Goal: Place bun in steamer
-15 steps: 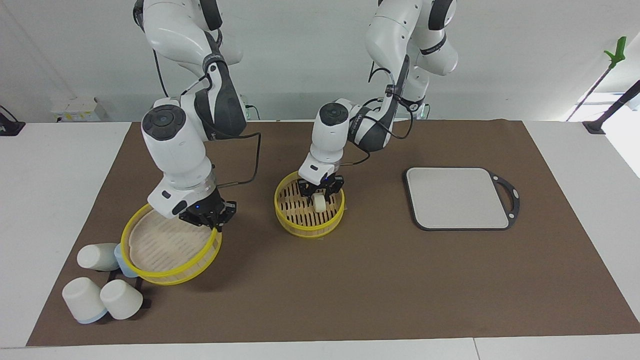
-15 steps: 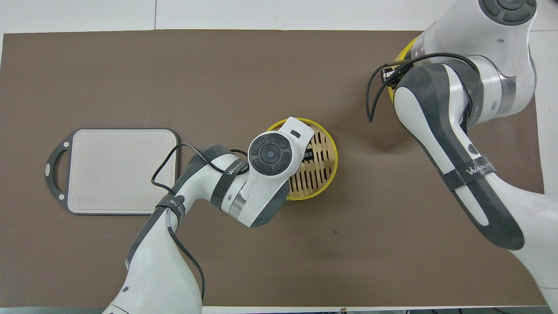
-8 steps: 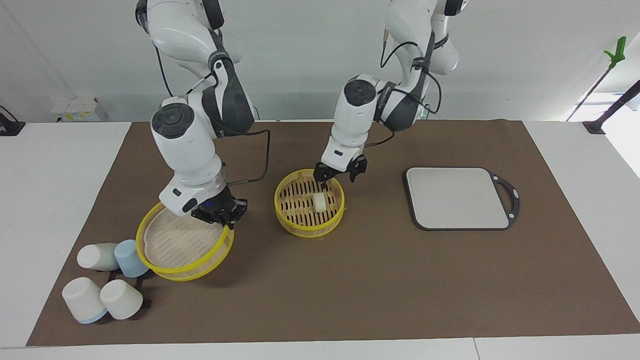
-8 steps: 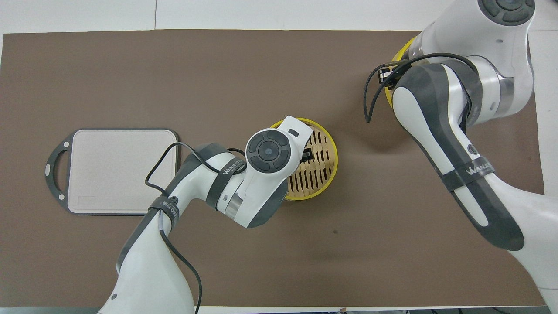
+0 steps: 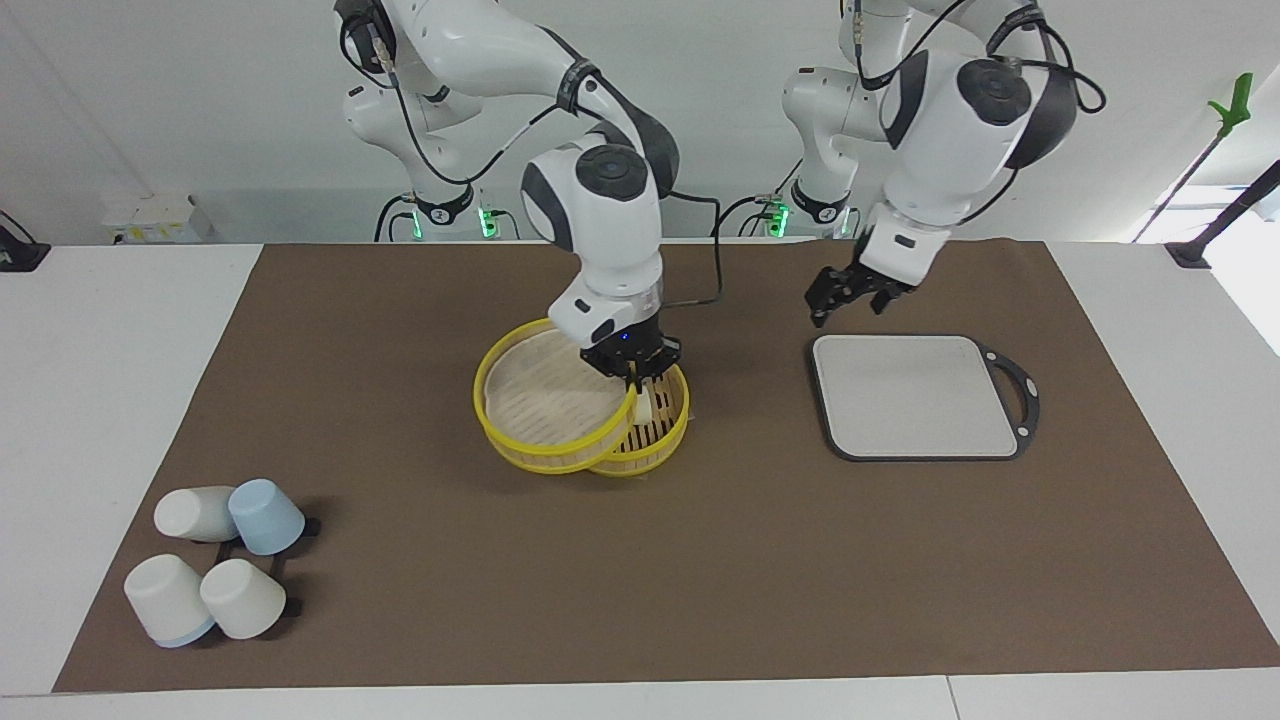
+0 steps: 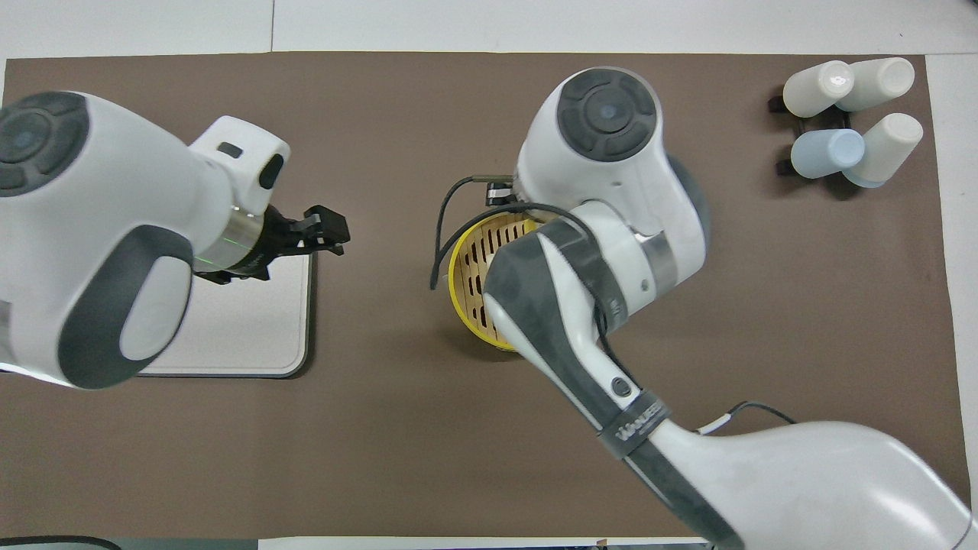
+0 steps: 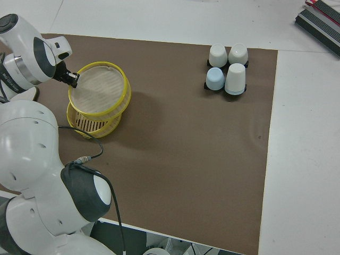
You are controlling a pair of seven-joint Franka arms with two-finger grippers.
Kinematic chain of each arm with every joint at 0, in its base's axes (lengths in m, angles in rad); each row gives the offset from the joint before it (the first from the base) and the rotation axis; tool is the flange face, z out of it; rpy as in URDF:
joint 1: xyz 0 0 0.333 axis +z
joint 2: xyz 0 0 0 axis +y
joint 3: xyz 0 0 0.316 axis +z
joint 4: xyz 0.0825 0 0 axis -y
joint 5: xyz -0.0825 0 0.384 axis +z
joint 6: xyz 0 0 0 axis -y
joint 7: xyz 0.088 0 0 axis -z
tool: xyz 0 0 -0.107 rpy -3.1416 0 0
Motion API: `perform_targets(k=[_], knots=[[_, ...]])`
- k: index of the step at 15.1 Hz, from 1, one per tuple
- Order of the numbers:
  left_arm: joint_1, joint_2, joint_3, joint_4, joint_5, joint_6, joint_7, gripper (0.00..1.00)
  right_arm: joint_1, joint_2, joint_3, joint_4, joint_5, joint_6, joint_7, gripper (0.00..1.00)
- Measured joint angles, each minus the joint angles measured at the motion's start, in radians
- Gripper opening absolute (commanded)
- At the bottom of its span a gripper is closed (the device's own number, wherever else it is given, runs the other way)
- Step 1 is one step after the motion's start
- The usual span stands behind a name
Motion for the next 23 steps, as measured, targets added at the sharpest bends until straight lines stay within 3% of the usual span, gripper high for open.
perform_targets(k=[4,11,16,23], knots=[[0.145,-0.02,0.003,0.029,0.035,-0.073,0.19,1.0,0.085,0.049,-0.003,0.001,-0.013,0.069,0.101,0.0],[0.157,-0.02,-0.004,0.129,0.04,-0.194,0.197,1.0,0.098,0.077,-0.006,0.0,-0.022,0.108,0.101,0.0],[0.159,-0.018,-0.012,0.136,0.083,-0.208,0.311,1.0,0.097,0.081,-0.012,-0.014,-0.024,0.11,0.101,0.0],[0.266,0.006,-0.124,0.137,0.084,-0.211,0.327,1.0,0.095,0.073,-0.013,-0.046,-0.025,0.134,0.101,0.0]])
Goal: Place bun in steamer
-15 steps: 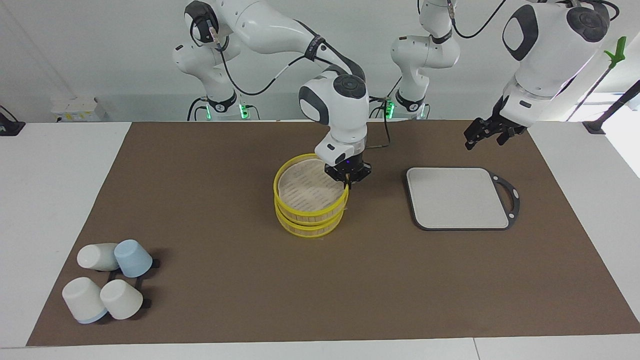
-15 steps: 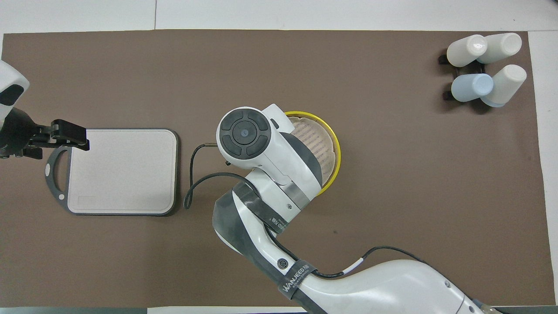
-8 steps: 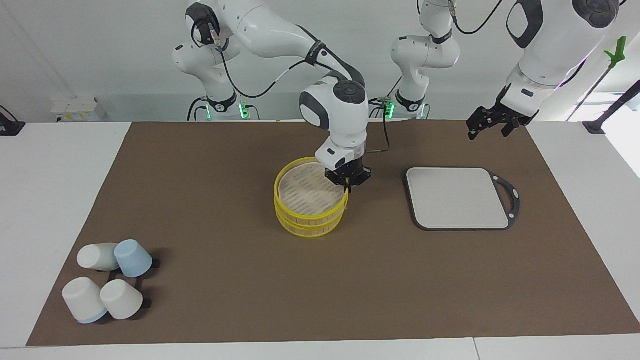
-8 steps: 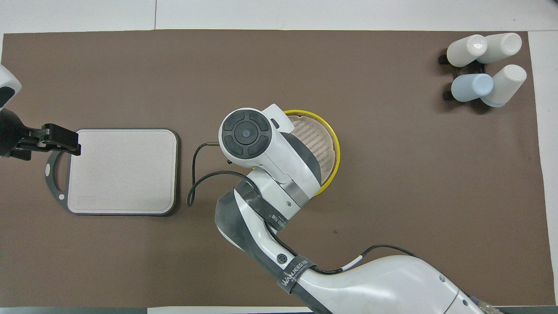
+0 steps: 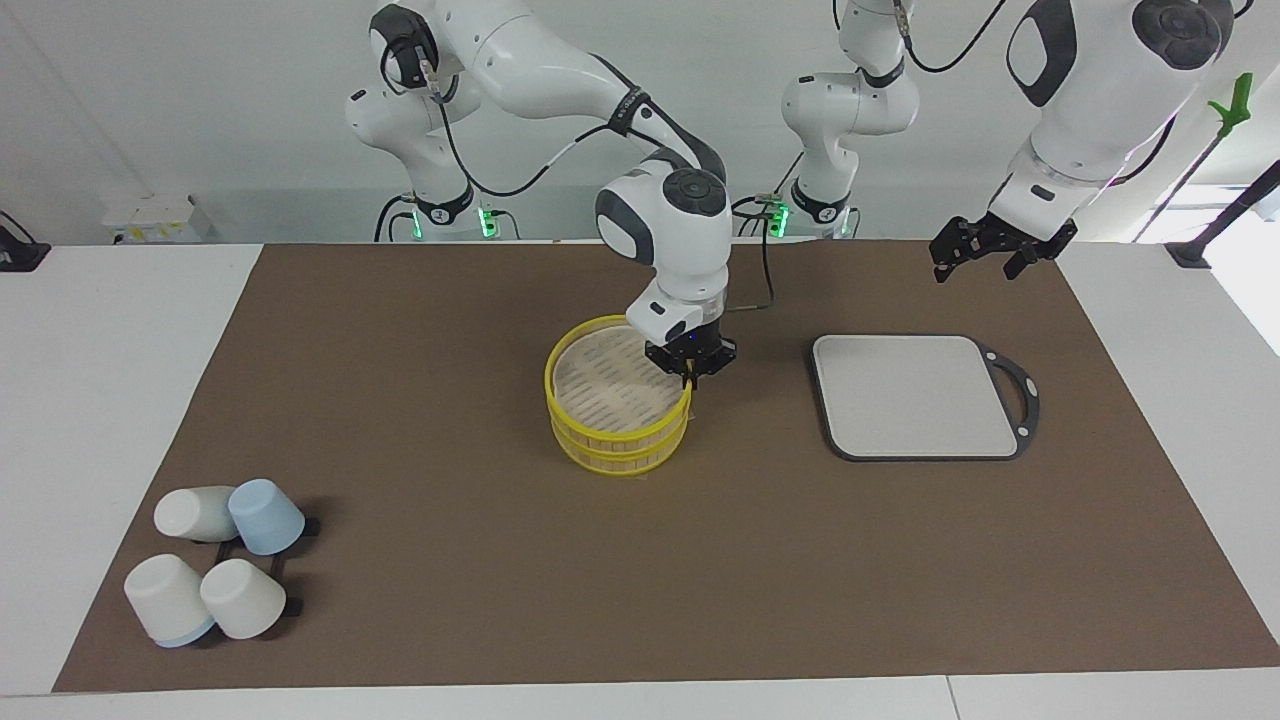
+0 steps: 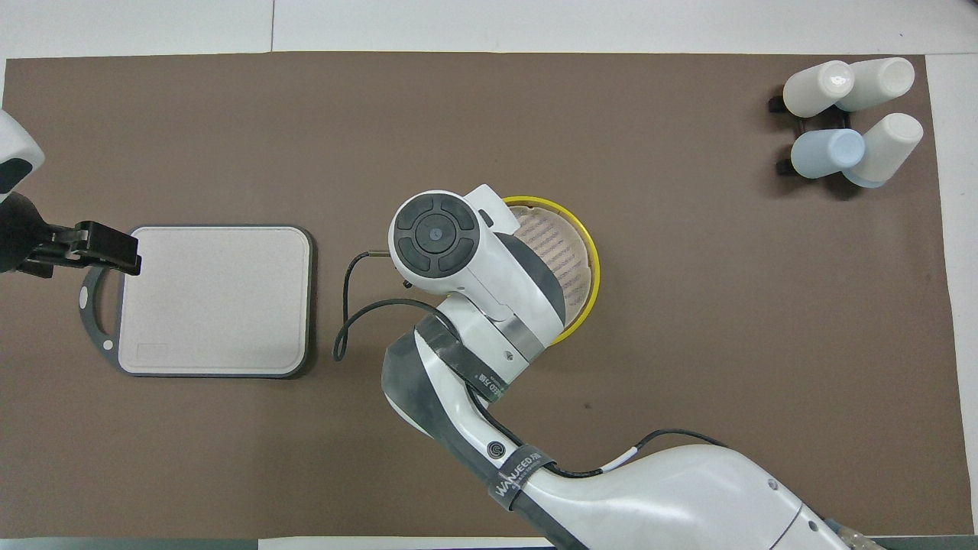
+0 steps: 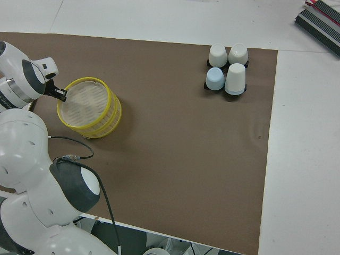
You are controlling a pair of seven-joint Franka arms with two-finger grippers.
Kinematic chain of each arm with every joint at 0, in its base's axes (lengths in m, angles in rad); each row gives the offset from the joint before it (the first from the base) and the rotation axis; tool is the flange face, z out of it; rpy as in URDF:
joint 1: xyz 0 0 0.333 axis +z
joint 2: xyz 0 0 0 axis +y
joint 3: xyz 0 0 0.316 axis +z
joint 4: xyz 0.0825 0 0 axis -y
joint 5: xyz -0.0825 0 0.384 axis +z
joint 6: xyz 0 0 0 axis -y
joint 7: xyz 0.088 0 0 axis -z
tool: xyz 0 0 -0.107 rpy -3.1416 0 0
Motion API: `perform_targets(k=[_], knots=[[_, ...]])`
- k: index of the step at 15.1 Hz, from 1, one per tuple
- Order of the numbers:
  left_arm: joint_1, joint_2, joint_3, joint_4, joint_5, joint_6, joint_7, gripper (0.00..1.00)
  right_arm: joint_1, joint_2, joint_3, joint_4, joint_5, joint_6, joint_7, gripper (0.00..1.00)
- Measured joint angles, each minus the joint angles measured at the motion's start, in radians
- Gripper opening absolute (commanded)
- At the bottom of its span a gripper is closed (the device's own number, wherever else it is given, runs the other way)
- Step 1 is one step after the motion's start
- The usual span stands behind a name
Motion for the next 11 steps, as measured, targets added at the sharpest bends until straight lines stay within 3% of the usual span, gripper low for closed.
perform_targets(k=[1,2,8,11], knots=[[0.002,0.008,0.0,0.001,0.0,-0.001,0.0,1.0,0.0,0.0,0.0,-0.001,0.0,0.001,0.0,0.68],[0.003,0.014,0.0,0.001,0.0,-0.001,0.0,1.0,0.0,-0.001,0.0,-0.001,0.0,0.001,0.0,1.0],[0.014,0.015,0.003,0.033,-0.045,0.031,0.0,1.0,-0.022,-0.009,-0.005,0.037,-0.029,-0.043,-0.028,1.0],[0.014,0.015,0.002,0.043,-0.045,0.054,0.0,1.0,-0.107,-0.048,-0.009,0.074,-0.031,-0.107,-0.189,1.0]])
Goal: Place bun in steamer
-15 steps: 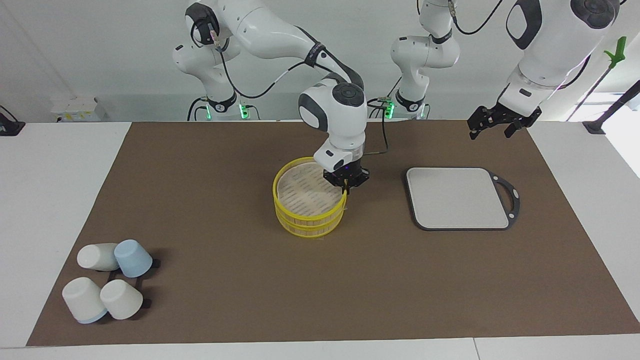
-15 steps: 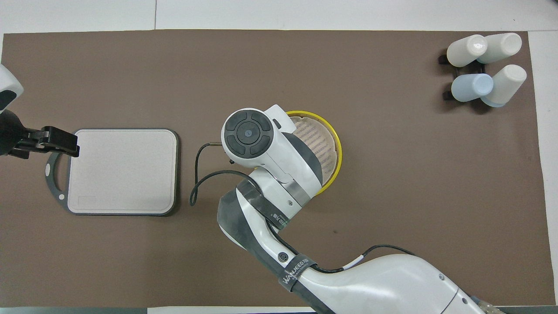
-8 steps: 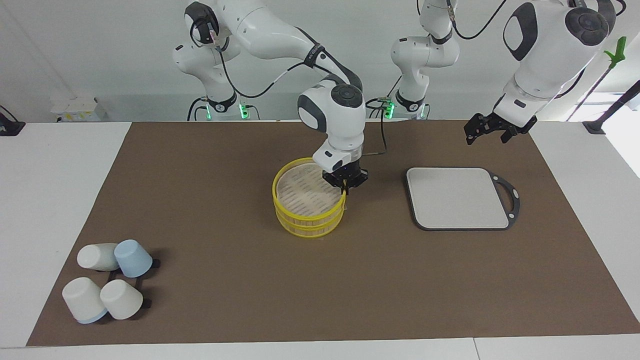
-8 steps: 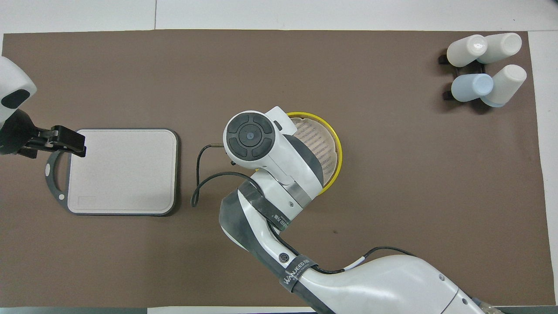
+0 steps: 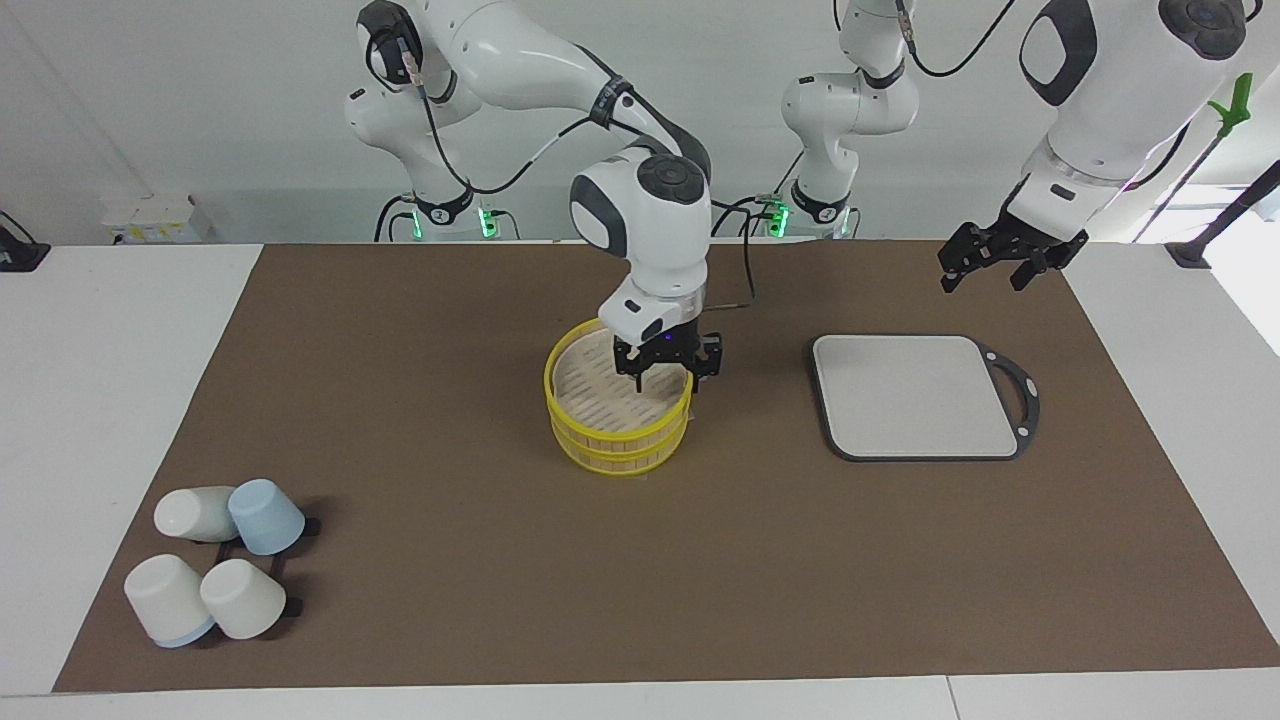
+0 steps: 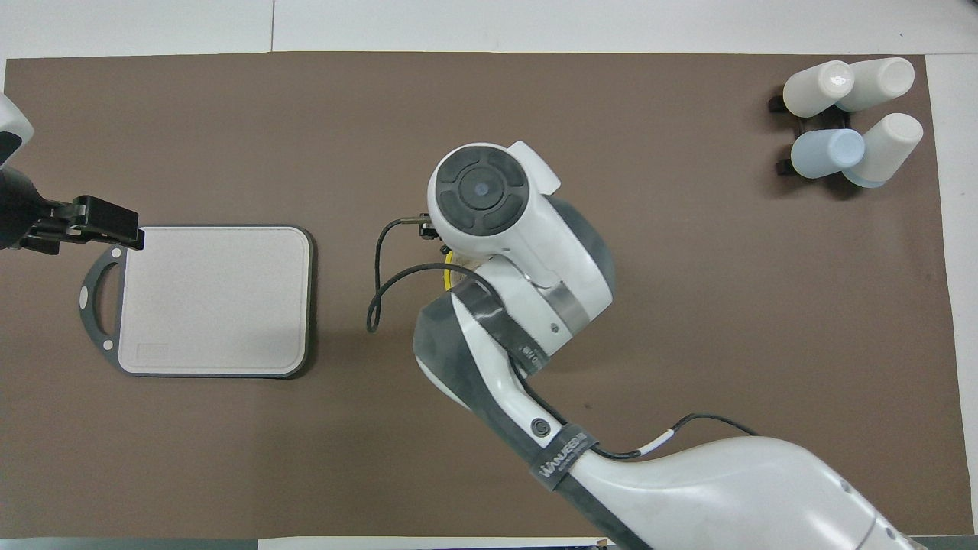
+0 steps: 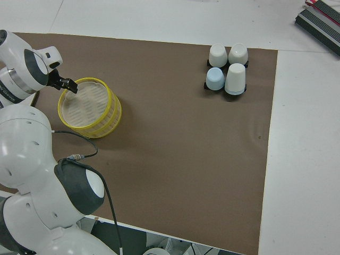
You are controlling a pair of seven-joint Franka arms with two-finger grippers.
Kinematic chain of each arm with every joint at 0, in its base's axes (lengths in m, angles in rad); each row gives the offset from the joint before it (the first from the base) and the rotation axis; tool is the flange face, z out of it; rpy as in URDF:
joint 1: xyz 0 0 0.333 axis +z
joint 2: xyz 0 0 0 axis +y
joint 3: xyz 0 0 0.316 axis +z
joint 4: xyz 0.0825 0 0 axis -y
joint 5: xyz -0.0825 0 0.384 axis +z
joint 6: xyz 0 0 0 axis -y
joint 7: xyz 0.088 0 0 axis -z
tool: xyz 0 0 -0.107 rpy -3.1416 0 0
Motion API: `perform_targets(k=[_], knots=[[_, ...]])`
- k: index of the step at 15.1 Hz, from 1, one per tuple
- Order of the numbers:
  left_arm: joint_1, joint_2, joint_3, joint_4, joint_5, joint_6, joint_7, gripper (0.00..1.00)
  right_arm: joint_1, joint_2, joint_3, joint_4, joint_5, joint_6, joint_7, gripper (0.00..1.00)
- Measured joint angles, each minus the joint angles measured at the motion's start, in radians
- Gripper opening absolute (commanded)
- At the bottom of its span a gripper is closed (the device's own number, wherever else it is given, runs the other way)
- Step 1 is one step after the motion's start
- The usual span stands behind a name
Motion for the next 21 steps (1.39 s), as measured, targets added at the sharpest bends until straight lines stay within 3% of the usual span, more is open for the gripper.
perform_targets(k=[8,14,17,21], knots=[[-0.001,-0.03,0.012,0.002,0.0,-0.001,0.0,1.0,-0.278,-0.127,0.001,0.006,0.016,-0.163,-0.472,1.0],[-0.001,-0.057,0.015,-0.014,0.0,-0.002,0.001,1.0,-0.435,-0.247,0.0,-0.009,0.032,-0.361,-0.688,1.0],[-0.001,-0.057,0.016,-0.017,0.0,-0.002,0.001,1.0,-0.492,-0.325,0.001,-0.085,0.037,-0.394,-0.71,1.0],[-0.001,-0.057,0.016,-0.017,0.0,-0.015,0.001,1.0,-0.525,-0.44,0.001,-0.271,0.051,-0.303,-0.71,1.0]])
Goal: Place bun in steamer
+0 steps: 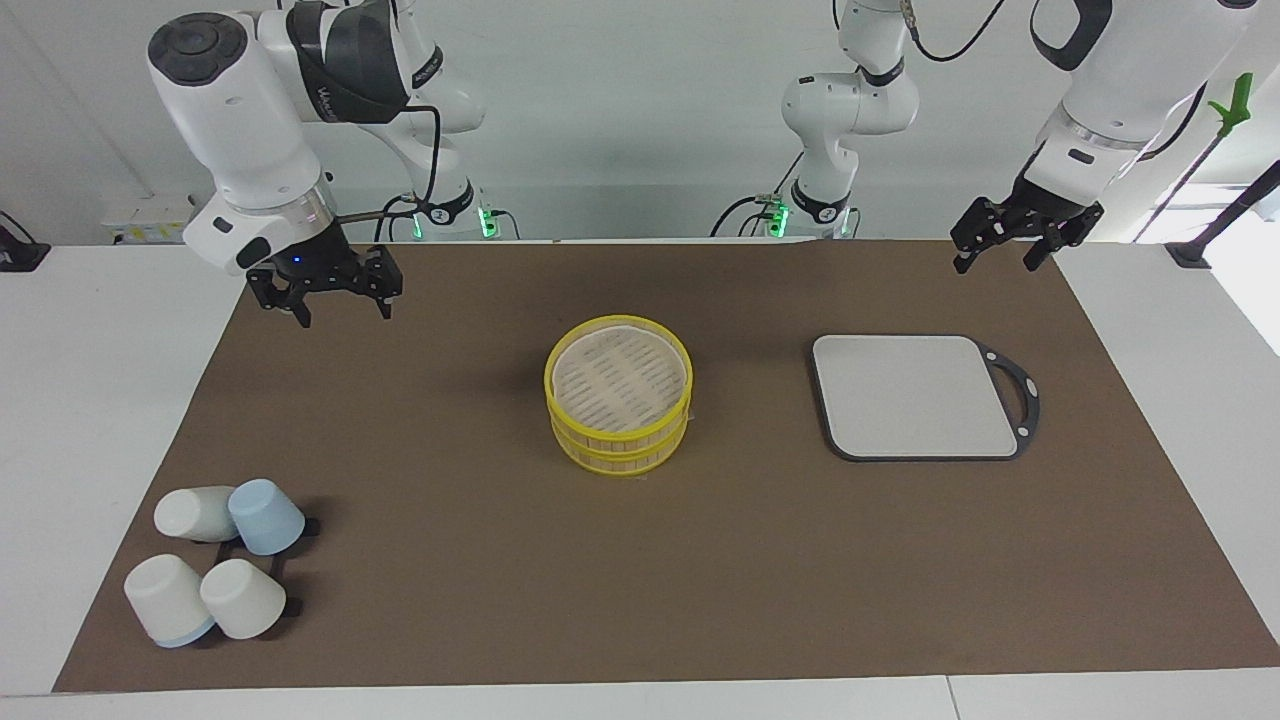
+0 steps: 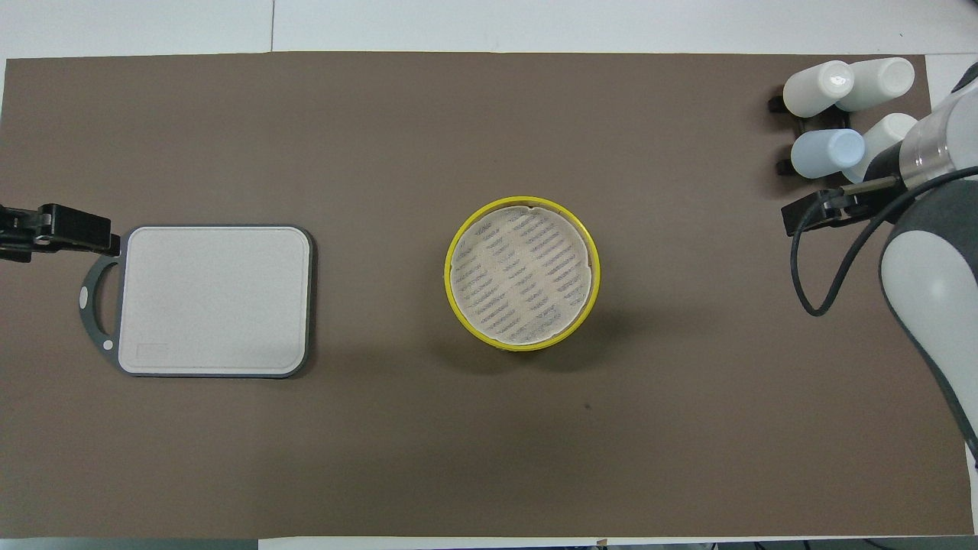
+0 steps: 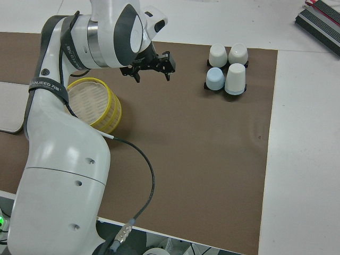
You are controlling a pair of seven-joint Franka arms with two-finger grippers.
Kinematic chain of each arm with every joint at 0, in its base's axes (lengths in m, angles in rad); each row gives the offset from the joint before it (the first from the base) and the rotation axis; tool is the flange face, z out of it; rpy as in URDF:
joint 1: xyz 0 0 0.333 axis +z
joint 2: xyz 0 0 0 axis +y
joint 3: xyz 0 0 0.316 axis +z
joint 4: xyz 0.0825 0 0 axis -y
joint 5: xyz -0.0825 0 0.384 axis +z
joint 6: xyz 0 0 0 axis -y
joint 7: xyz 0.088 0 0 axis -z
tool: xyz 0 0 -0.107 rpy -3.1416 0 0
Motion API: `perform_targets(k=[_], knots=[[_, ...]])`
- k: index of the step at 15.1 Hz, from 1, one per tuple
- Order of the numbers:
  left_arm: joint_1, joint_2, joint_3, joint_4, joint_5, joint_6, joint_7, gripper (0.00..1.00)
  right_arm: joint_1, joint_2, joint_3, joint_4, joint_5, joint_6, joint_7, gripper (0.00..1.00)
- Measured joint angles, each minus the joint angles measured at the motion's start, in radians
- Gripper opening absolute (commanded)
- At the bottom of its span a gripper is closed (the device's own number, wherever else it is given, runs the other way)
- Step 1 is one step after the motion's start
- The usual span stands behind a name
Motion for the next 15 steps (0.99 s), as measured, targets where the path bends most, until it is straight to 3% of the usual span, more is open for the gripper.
perform_targets(k=[15], knots=[[0.0,0.0,0.002,0.0,0.0,-0.029,0.0,1.0,-0.048,-0.022,-0.001,-0.01,0.045,-0.022,0.0,1.0]])
